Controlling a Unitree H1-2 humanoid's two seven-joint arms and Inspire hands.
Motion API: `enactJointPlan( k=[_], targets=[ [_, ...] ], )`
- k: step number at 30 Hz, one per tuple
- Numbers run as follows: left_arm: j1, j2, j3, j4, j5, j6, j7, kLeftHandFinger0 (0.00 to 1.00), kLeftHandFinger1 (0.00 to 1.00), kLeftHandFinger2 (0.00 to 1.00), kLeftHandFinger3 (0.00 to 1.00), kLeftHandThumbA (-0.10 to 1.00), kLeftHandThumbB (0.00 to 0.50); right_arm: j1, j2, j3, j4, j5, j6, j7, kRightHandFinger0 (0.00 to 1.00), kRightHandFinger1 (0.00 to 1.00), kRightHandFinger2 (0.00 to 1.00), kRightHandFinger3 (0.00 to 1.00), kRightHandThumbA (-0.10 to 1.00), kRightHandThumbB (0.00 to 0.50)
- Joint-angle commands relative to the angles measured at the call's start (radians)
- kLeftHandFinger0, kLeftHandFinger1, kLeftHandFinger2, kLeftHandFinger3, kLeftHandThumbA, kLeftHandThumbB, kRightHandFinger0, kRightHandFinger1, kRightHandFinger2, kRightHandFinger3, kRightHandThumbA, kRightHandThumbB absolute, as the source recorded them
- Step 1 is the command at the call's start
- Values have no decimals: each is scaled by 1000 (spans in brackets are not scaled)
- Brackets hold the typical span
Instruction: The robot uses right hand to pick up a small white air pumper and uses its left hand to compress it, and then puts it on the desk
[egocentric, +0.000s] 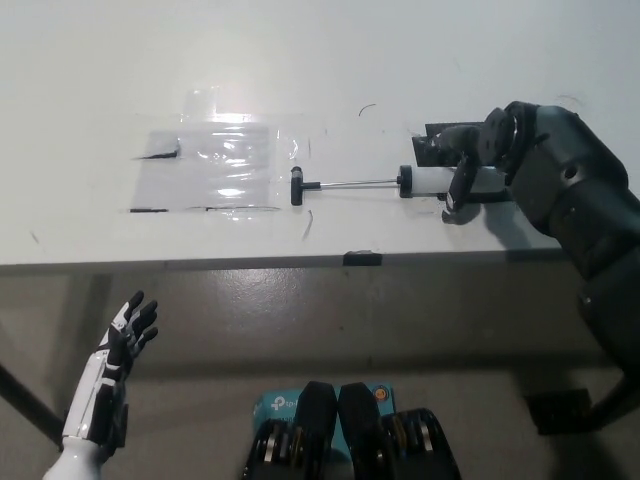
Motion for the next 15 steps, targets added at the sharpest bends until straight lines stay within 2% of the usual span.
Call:
enactJointPlan(
  k=[1, 2, 3, 4, 5, 6, 8, 9, 10, 11, 13, 15],
  targets=[
    [-19, 20, 9, -22, -18, -25, -20, 1000, 1000, 1000, 1000, 1000, 92, -5, 11, 110, -6, -144, 28, -220, 842, 911, 960, 987, 279, 141],
    [-23, 27, 12, -23, -23, -21, -24, 1000, 1000, 1000, 1000, 1000, 98, 0, 13, 128, -6, -155, 31, -258, 666, 704, 771, 936, 158, 171],
    [-23, 26, 13, -23, -28, -17, -25, 1000, 1000, 1000, 1000, 1000, 108, 9, 13, 139, -7, -156, 33, -297, 340, 410, 535, 918, -62, 196],
    [-24, 26, 15, -21, -33, -12, -26, 1000, 1000, 1000, 1000, 1000, 117, 20, 11, 142, -9, -156, 34, -339, 250, 368, 525, 924, -98, 204],
    [-25, 26, 15, -19, -37, -15, -27, 1000, 1000, 1000, 1000, 1000, 110, 34, 5, 143, -12, -155, 23, -382, 326, 471, 623, 914, -100, 207],
    [-25, 26, 16, -19, -37, -18, -27, 1000, 1000, 1000, 1000, 1000, 111, 39, 1, 143, -13, -153, 14, -405, 460, 570, 691, 880, -100, 207],
    [-25, 26, 17, -21, -39, -25, -27, 1000, 1000, 1000, 1000, 1000, 100, 46, -11, 143, -15, -151, -6, -441, 565, 686, 823, 828, -75, 218],
    [-25, 26, 17, -21, -41, -24, -28, 1000, 1000, 1000, 1000, 1000, 100, 46, -12, 143, -15, -150, -9, -445, 594, 710, 864, 815, -57, 214],
    [-24, 26, 18, -28, -43, -10, -28, 1000, 1000, 1000, 1000, 1000, 107, 49, -18, 136, -16, -142, -23, -457, 657, 765, 922, 759, -60, 221],
    [-36, 30, 22, -28, -50, -3, -29, 1000, 1000, 1000, 1000, 1000, 111, 43, -23, 126, -15, -132, -42, -473, 665, 771, 917, 707, -100, 232],
    [-37, 27, 24, -31, -51, 0, -26, 1000, 1000, 1000, 1000, 1000, 112, 47, -30, 115, -16, -122, -60, -488, 592, 686, 833, 648, -100, 231],
    [-46, 29, 26, -27, -46, 4, -23, 1000, 1000, 1000, 1000, 1000, 125, 48, -38, 97, -18, -106, -80, -497, 423, 564, 724, 605, -100, 239]
  ],
)
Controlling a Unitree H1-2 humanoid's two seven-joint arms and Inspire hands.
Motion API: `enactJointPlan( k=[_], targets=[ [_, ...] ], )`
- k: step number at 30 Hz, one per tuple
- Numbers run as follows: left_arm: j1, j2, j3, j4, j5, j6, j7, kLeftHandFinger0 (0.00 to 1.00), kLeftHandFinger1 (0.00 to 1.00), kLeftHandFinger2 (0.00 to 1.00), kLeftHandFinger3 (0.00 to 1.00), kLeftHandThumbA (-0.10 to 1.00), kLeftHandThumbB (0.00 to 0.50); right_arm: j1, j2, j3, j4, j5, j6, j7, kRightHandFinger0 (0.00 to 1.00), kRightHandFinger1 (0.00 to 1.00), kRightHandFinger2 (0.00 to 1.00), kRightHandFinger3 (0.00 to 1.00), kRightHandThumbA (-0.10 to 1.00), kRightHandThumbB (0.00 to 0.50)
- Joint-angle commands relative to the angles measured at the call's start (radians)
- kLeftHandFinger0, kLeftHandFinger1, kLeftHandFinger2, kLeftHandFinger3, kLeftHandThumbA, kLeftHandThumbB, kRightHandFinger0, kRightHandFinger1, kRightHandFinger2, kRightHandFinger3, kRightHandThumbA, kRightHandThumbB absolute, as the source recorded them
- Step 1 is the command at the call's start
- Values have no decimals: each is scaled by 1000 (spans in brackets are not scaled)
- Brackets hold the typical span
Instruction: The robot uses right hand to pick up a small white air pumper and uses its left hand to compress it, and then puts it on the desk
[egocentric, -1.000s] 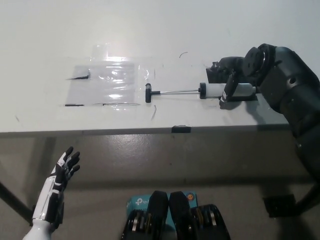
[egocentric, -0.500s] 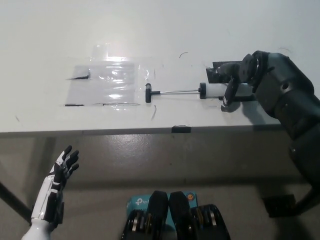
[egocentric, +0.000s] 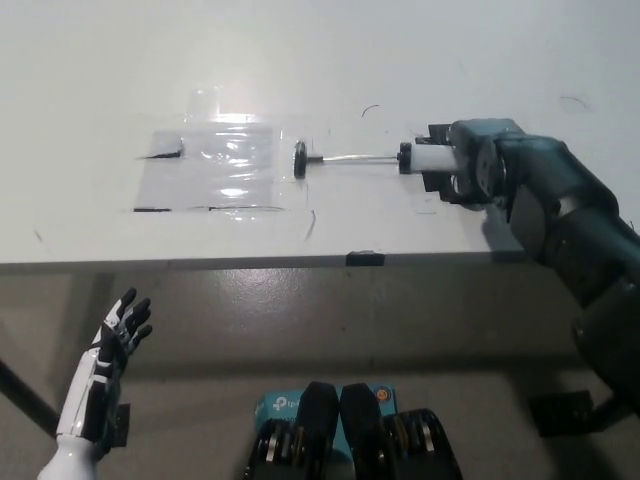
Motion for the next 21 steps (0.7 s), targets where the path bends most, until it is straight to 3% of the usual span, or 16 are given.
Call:
enactJointPlan(
  k=[1, 3, 4, 5, 6, 8, 10, 12, 14, 16, 18, 21],
  targets=[
    [-40, 28, 12, -29, -26, 2, -25, 1000, 1000, 1000, 1000, 1000, 128, -19, -45, -18, -15, -19, -69, -176, 383, 524, 667, 582, -100, 240],
    [-42, 29, 11, -32, -30, 6, -26, 1000, 1000, 1000, 1000, 1000, 123, -14, -52, -19, -13, -21, -91, -188, 333, 481, 612, 537, -100, 247],
    [-44, 28, 11, -30, -30, 5, -26, 1000, 1000, 1000, 1000, 1000, 123, -10, -56, -29, -14, -12, -99, -191, 166, 319, 454, 418, -100, 237],
    [-44, 28, 11, -28, -36, 0, -28, 1000, 1000, 1000, 1000, 1000, 115, -8, -58, -40, -14, -3, -105, -194, 42, 213, 375, 379, -100, 229],
    [-44, 29, 12, -27, -38, -3, -30, 1000, 1000, 1000, 1000, 1000, 114, -5, -61, -50, -15, 3, -115, -194, 2, 136, 312, 333, -100, 213],
    [-44, 31, 11, -31, -39, -2, -30, 1000, 1000, 1000, 1000, 1000, 112, -2, -64, -61, -20, 5, -134, -206, 0, 103, 278, 284, -100, 212],
    [-49, 31, 9, -34, -42, 8, -31, 1000, 1000, 1000, 1000, 1000, 120, 0, -68, -79, -24, 14, -152, -213, 0, 149, 400, 398, -100, 215],
    [-48, 30, 10, -37, -41, 11, -29, 1000, 1000, 1000, 1000, 1000, 126, 5, -70, -100, -28, 23, -173, -225, 0, 205, 592, 612, -100, 211],
    [-47, 29, 10, -41, -44, 10, -31, 1000, 1000, 1000, 1000, 1000, 126, 12, -73, -119, -34, 30, -206, -239, 0, 245, 737, 752, -100, 207],
    [-49, 26, 10, -49, -37, 14, -28, 1000, 1000, 1000, 1000, 1000, 122, 15, -78, -135, -40, 31, -231, -251, 0, 403, 880, 832, -100, 196],
    [-50, 24, 10, -56, -36, 17, -27, 1000, 1000, 1000, 1000, 1000, 120, 25, -82, -167, -53, 52, -280, -273, 0, 480, 917, 838, -100, 186],
    [-50, 23, 11, -58, -33, 1, -28, 1000, 1000, 1000, 1000, 1000, 98, 35, -85, -200, -65, 57, -324, -294, 0, 525, 863, 922, -100, 140]
  ],
)
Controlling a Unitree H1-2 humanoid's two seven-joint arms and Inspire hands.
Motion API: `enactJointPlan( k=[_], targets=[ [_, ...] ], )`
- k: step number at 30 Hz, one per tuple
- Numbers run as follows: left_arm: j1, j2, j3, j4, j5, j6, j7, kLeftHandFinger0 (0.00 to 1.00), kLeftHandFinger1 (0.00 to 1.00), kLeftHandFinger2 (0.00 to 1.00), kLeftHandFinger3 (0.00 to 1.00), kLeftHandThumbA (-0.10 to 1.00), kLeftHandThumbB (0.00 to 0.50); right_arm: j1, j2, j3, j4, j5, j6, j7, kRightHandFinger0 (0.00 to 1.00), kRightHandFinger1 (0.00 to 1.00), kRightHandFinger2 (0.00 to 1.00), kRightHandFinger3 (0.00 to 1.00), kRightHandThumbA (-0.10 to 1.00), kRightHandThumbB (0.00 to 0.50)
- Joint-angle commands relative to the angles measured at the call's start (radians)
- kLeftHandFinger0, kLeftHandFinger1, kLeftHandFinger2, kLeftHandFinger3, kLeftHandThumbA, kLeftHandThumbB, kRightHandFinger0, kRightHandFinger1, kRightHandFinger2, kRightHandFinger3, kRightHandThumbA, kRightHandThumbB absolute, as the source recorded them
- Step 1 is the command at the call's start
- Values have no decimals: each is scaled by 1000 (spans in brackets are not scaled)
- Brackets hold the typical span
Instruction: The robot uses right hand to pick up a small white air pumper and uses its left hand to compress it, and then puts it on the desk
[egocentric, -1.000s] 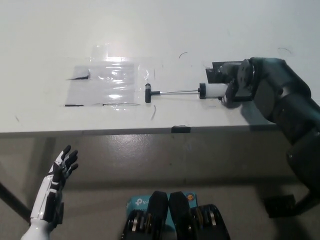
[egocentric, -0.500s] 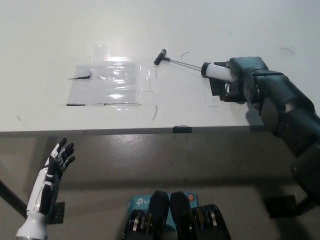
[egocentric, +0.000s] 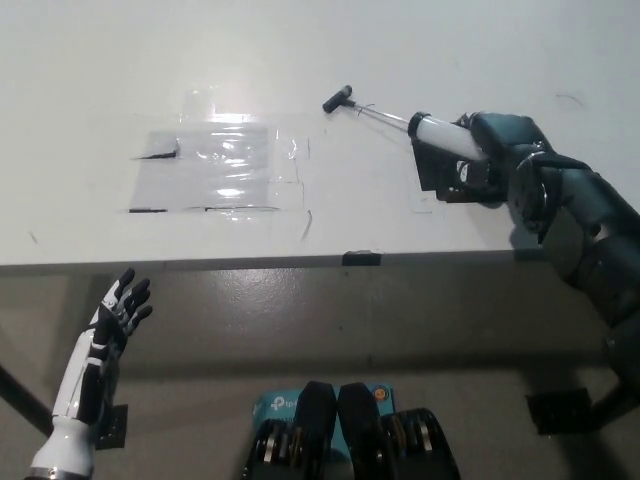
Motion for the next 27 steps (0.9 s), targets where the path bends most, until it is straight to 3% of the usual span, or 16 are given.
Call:
enactJointPlan(
  k=[1, 3, 8, 10, 13, 17, 20, 24, 27],
  targets=[
    [-13, 10, 6, -46, -9, -10, -13, 1000, 1000, 1000, 1000, 1000, 97, -30, -33, -50, -57, 38, -137, -87, 0, 524, 850, 936, -100, 124],
    [-8, 7, 4, -61, -11, -7, -13, 1000, 1000, 1000, 1000, 1000, 97, -18, -39, -69, -92, 42, -154, -82, 10, 546, 879, 1000, -100, 108],
    [-3, -2, 2, -99, -25, 3, -15, 1000, 1000, 1000, 1000, 1000, 100, 24, -64, -109, -194, 56, -204, -59, 52, 557, 898, 1000, -100, 87],
    [-1, -4, 1, -115, -20, -1, -12, 1000, 1000, 1000, 1000, 1000, 95, 51, -75, -123, -269, 56, -185, -32, 31, 522, 896, 910, -100, 66],
    [-4, -6, 4, -160, -44, 27, -14, 1000, 1000, 1000, 1000, 1000, 95, 119, -99, -141, -459, 62, -128, 40, 1, 439, 827, 739, -100, 74],
    [-13, -4, 6, -194, -35, 38, -8, 1000, 1000, 1000, 1000, 1000, 105, 186, -122, -151, -637, 66, -104, 90, 0, 410, 801, 717, -100, 78],
    [-22, -2, 9, -213, -39, 56, -7, 1000, 1000, 1000, 1000, 1000, 126, 236, -136, -164, -759, 81, -97, 126, 3, 466, 869, 858, -100, 72],
    [-41, -2, 10, -219, -46, 58, -8, 1000, 1000, 1000, 1000, 1000, 130, 296, -149, -185, -925, 78, -14, 188, 22, 496, 878, 887, -100, 75],
    [-72, -4, 22, -219, -52, 65, 2, 1000, 1000, 1000, 1000, 1000, 140, 340, -160, -202, -1061, 83, -10, 210, 26, 490, 884, 943, -100, 103]
  ],
)
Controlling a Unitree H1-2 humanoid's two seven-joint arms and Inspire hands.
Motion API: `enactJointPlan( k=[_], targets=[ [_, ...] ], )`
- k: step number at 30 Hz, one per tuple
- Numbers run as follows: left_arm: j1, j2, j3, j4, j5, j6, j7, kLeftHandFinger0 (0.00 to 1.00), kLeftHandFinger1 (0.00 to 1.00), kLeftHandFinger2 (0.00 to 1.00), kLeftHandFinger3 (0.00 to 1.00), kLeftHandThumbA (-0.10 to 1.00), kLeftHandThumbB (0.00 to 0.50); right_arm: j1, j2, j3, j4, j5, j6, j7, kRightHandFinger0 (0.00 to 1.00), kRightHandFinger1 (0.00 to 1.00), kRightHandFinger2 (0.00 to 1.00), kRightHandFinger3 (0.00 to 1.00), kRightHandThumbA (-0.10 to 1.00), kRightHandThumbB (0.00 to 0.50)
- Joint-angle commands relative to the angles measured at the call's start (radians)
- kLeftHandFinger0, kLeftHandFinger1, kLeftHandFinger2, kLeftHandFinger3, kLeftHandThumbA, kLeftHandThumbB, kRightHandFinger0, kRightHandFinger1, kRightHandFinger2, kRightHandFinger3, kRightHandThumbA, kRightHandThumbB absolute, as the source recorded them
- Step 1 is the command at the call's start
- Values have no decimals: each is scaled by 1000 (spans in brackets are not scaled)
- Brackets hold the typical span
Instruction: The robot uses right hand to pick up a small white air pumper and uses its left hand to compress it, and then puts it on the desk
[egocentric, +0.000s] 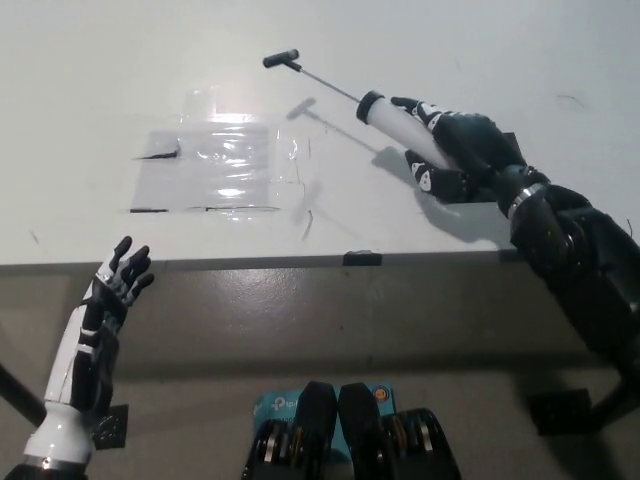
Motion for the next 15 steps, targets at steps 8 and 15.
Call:
enactJointPlan(
  k=[8, 15],
  targets=[
    [-185, 17, 68, 25, -7, -15, 39, 1000, 1000, 1000, 1000, 1000, 129, 97, -59, -77, -509, 82, 76, 173, 8, 467, 857, 868, -100, 126],
    [-300, 10, 124, 93, -53, 44, 47, 1000, 1000, 1000, 1000, 1000, 124, 161, -57, -92, -677, 139, 52, 225, 0, 430, 773, 812, -100, 138]
  ],
)
